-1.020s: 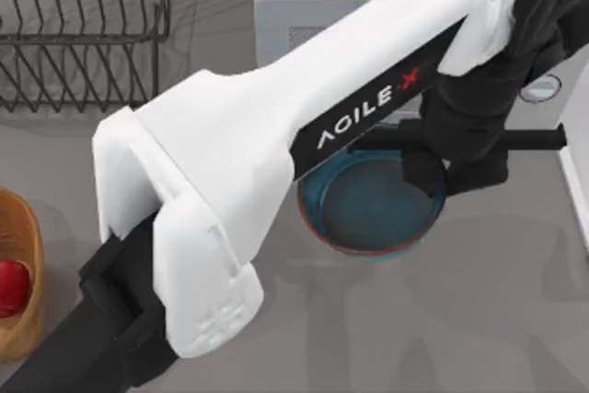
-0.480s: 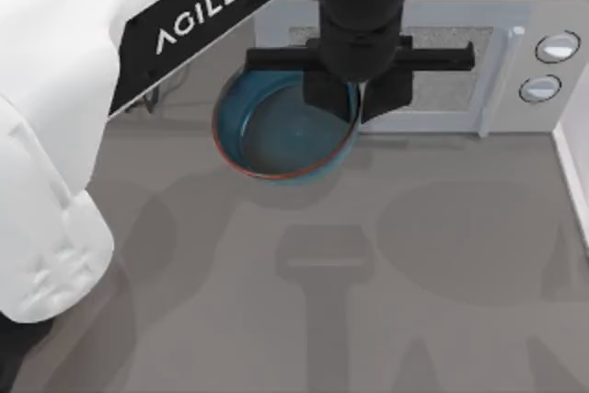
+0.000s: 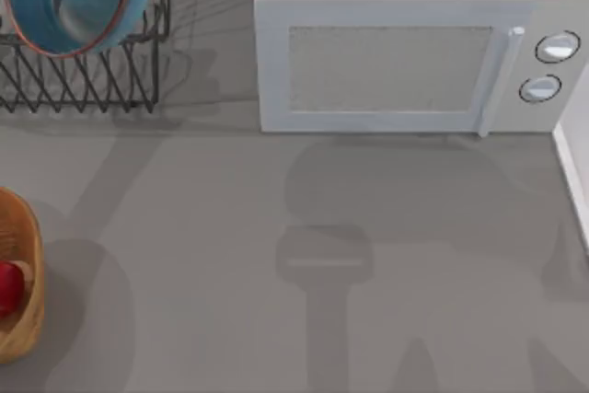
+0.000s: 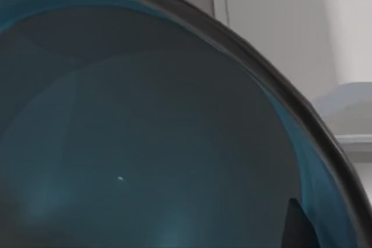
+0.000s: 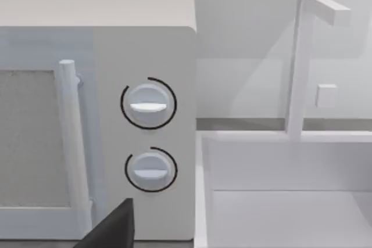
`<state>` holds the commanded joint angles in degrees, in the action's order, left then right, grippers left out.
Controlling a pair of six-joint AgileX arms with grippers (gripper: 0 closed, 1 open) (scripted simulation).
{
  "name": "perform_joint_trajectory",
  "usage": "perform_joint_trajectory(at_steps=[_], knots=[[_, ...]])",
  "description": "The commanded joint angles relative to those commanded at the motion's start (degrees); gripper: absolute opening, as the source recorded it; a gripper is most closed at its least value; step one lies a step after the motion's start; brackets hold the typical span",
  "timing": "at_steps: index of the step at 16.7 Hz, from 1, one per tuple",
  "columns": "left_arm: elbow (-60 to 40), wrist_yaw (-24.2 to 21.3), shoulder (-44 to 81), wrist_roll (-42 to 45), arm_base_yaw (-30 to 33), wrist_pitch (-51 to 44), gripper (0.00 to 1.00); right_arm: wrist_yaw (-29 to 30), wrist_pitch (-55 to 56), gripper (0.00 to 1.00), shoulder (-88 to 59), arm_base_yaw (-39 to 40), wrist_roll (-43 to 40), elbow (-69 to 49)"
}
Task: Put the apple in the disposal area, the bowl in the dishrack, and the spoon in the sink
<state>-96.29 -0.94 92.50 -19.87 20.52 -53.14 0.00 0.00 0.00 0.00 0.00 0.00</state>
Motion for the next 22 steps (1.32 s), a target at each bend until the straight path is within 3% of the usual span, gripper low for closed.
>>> perform_joint_trajectory(at_steps=[5,10,18,22], knots=[[19.4,-5.6,-23.2,11.8,-16.6,22.0,0.00,0.0,0.0,1.00,0.0,0.0,0.0,0.0],[30.7,-10.0,-38.7,19.3,-28.5,37.4,0.00,0.0,0.0,1.00,0.0,0.0,0.0,0.0],[32.3,-10.7,-41.2,20.6,-30.7,40.2,0.00,0.0,0.0,1.00,0.0,0.0,0.0,0.0],[32.7,-10.1,-35.0,20.8,-30.2,46.4,0.00,0.0,0.0,1.00,0.0,0.0,0.0,0.0]])
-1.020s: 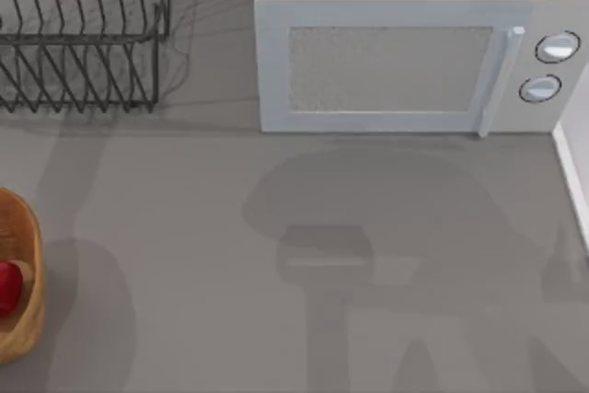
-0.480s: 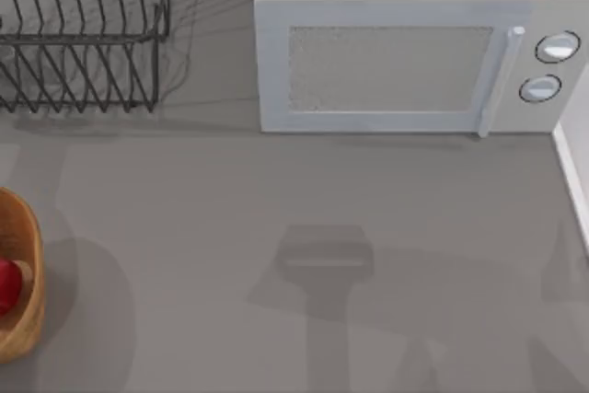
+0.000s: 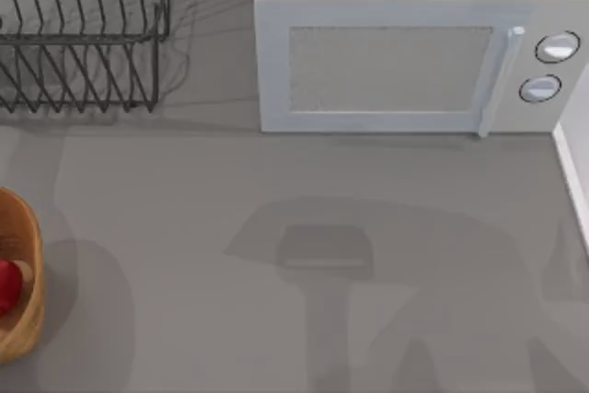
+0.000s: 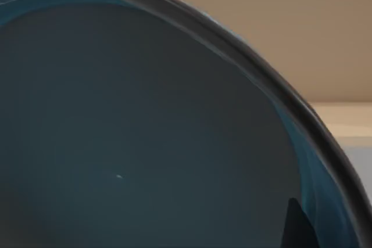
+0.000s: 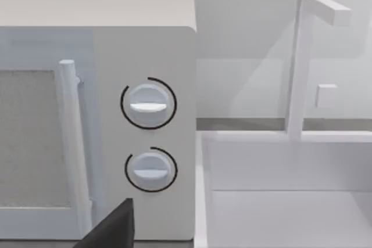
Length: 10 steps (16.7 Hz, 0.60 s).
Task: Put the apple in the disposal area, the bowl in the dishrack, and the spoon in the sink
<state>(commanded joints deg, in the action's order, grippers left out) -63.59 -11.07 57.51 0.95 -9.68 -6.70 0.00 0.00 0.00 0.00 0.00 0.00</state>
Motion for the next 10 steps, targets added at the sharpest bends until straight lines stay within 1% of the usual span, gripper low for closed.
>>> perform_joint_trajectory(at_steps=[3,10], knots=[[1.1,1.0,9.4,0.0,0.9,10.5,0.00,0.0,0.0,1.00,0.0,0.0,0.0,0.0],[6.7,3.7,33.2,-0.1,4.1,42.0,0.00,0.0,0.0,1.00,0.0,0.0,0.0,0.0]])
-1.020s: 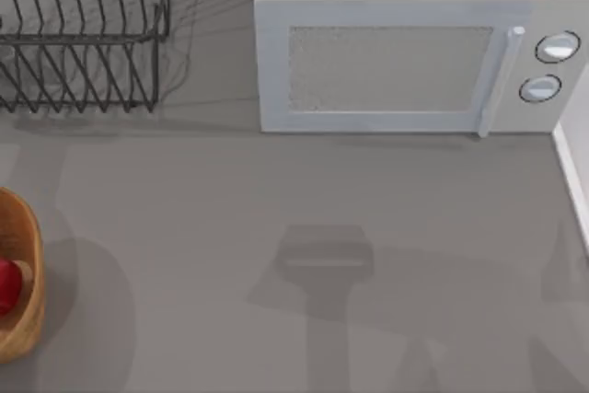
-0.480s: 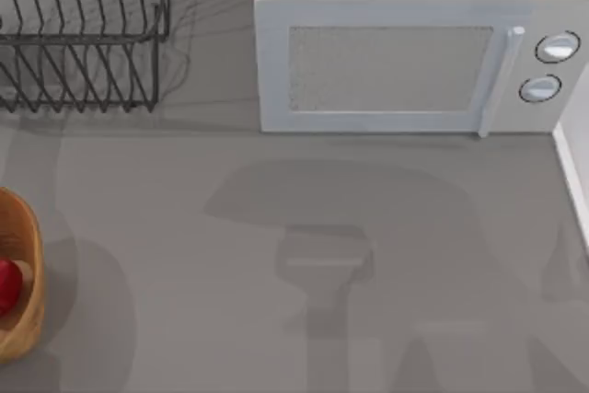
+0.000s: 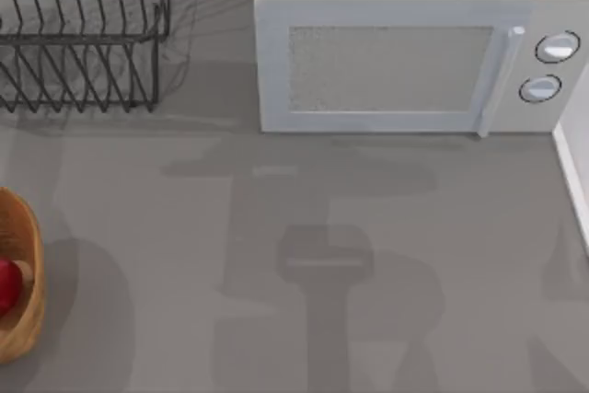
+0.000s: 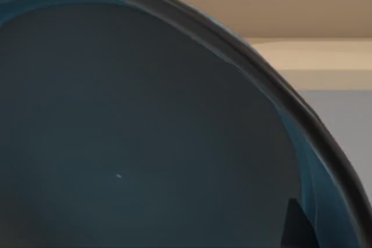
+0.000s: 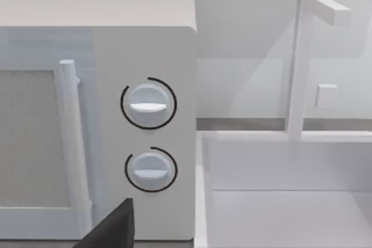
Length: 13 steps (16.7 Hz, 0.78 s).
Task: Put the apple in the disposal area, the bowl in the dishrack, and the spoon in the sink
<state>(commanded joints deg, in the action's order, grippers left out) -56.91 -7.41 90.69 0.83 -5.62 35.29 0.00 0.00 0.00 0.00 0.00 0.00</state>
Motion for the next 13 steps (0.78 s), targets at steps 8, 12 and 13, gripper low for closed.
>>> perform_joint_trajectory(at_steps=[8,12,13], knots=[[4.0,1.4,9.9,0.1,1.8,12.3,0.00,0.0,0.0,1.00,0.0,0.0,0.0,0.0],[4.0,1.4,9.9,0.1,1.8,12.3,0.15,0.0,0.0,1.00,0.0,0.0,0.0,0.0],[4.0,1.4,9.9,0.1,1.8,12.3,0.23,0.0,0.0,1.00,0.0,0.0,0.0,0.0]])
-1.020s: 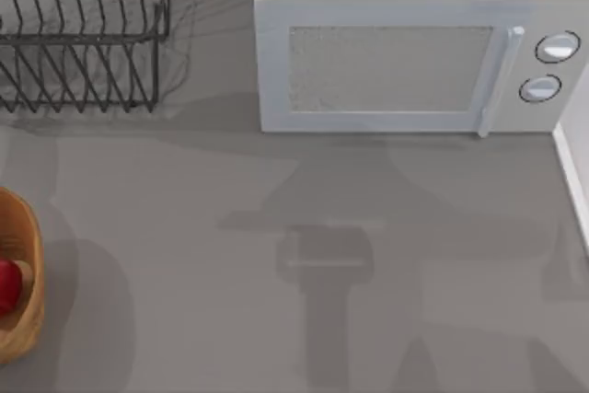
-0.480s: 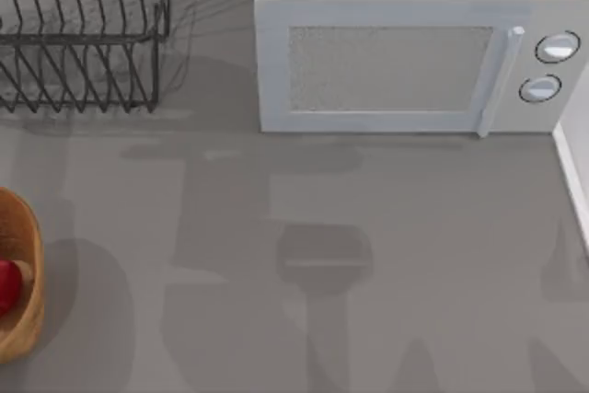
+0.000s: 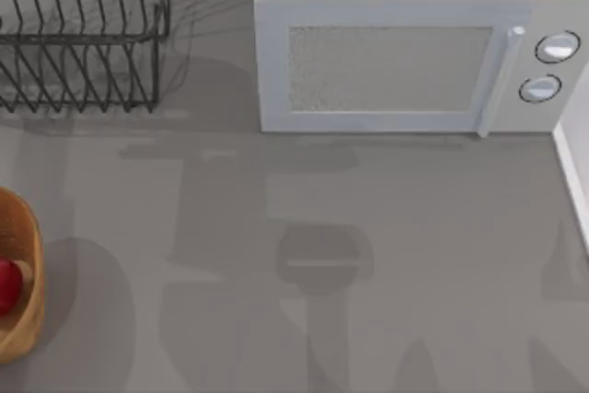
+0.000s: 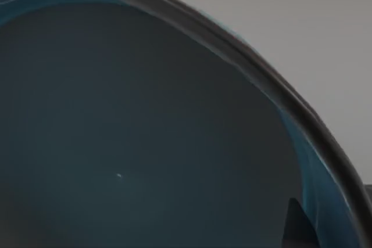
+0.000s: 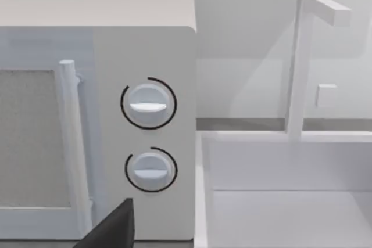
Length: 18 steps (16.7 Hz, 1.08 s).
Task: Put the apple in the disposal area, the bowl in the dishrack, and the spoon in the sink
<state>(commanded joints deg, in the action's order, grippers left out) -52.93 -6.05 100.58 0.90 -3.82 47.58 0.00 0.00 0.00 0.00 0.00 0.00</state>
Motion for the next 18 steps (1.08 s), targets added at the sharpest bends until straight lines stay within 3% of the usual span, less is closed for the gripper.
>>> perform_joint_trajectory(at_steps=[10,18], knots=[[0.0,0.0,0.0,0.0,0.0,0.0,0.98,0.0,0.0,1.00,0.0,0.0,0.0,0.0],[0.0,0.0,0.0,0.0,0.0,0.0,1.00,0.0,0.0,1.00,0.0,0.0,0.0,0.0]])
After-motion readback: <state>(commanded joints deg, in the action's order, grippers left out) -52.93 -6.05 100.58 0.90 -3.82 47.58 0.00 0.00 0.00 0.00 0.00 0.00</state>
